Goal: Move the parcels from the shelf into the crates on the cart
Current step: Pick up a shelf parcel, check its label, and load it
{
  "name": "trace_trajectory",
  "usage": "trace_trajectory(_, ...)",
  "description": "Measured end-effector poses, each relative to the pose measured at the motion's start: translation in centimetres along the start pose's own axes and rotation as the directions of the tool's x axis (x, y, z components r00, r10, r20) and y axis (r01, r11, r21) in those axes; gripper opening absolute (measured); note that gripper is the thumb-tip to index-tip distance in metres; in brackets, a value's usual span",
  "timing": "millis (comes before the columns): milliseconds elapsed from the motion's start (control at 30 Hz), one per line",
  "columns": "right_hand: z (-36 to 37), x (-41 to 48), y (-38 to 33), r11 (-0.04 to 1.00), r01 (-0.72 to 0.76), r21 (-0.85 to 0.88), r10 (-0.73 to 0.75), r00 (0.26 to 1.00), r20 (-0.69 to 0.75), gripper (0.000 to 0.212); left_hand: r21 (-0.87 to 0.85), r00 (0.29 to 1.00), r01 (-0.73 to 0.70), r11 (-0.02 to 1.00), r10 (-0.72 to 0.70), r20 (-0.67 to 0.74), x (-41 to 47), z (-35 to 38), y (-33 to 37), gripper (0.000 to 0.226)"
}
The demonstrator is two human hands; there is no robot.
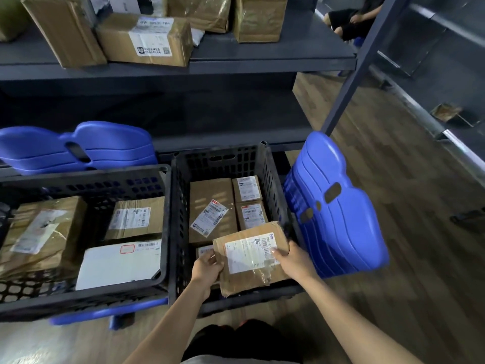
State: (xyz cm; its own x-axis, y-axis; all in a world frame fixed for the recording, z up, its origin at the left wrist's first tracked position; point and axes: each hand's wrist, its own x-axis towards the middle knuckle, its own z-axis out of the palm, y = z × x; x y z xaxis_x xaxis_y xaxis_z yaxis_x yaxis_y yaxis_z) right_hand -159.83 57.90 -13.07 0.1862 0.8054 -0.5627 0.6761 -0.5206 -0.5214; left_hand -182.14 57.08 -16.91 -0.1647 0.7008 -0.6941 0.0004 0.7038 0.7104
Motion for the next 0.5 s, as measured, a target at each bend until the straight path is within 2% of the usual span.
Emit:
trace_trajectory(167,1.4,1.2,0.2,0.994,0.011,-0.112,-0.016,0.999,-0.046,0.044,0.059,1.0,0.002,0.998,-0.001,-0.015,1.5,0.9,-1.1,0.028)
trace_trajectory(233,2.1,1.9,0.3,0.993,-0.005,-0.117,0.0,0.999,-0.042,0.047,0.088,1.0,-0.002,0.996,0.003,-0.021,2.2,1.2,-1.5,0.029)
trace_trajectory(400,3.6,3.9,1.3,0.983,-0.079,-0.165,0.082,0.997,0.013,0.055,0.143,1.0,0.016,0.99,-0.012,-0.026,3.4,1.7,-2.9,0.045)
trace_trajectory(500,4.5,5.0,1.4,0.968,-0.112,-0.226,0.118,0.993,0.015,0.058,0.243,0.999,-0.017,0.97,0.025,-0.033,4.2,2.1,-2.9,0.042)
